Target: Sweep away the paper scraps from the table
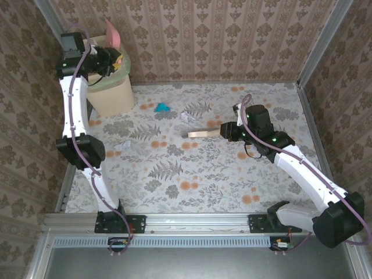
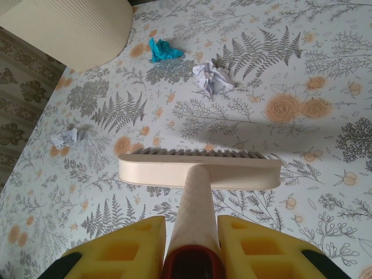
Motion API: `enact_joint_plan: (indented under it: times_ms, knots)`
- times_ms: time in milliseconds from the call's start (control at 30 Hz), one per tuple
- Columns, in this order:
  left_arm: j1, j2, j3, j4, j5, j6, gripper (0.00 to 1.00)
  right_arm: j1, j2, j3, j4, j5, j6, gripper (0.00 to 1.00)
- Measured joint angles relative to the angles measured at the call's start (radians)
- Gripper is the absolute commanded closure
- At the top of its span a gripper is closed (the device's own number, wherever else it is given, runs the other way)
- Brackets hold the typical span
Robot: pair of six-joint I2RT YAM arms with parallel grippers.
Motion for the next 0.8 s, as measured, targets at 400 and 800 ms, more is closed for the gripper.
enact_joint_plan:
  times_ms: [400,800]
  knots:
    - [0.047,-0.098,-0.328,0.491,0.043,-0.361,1.00,0.000,0.027,0.000,0.000,-0.001,0.000,1.00]
    - [0.046,-0.122,-0.451,0.748,0.044,-0.518,1.00,0.000,0.028,0.000,0.000,-0.001,0.000,1.00]
